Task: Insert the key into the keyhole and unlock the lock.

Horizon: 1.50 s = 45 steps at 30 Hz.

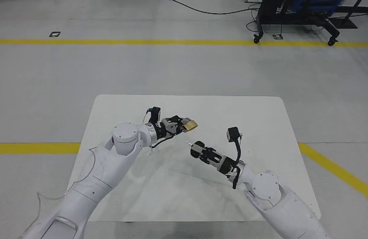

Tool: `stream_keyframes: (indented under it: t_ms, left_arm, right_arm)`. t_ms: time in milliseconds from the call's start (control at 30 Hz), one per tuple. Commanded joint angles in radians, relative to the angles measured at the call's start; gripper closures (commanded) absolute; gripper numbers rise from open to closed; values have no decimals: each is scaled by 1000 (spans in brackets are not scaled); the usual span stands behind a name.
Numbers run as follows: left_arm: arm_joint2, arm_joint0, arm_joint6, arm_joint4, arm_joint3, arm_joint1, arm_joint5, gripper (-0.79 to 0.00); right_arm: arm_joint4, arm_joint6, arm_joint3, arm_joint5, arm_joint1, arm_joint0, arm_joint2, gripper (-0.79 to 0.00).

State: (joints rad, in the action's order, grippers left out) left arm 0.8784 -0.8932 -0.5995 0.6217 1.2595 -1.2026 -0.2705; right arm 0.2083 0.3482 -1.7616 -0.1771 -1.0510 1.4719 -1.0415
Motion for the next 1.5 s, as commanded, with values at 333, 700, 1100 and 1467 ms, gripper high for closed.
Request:
stream_keyframes:
  t_ms: [333, 700, 1100, 1467]
  left_arm:
    - [28, -31, 39, -63, 49, 1, 18, 0]
    - [46, -50, 41, -108, 76, 1, 3, 0]
    - [59, -59, 36, -128, 79, -3, -10, 0]
    - [67, -67, 26, -138, 84, -8, -13, 0]
  right_arm:
    - [85, -131, -41, 145, -16, 26, -28, 0]
    - [92, -193, -16, 182, -41, -14, 0, 0]
    - [83, -198, -5, 185, -58, -26, 4, 0]
    - [79, -206, 2, 205, -73, -36, 11, 0]
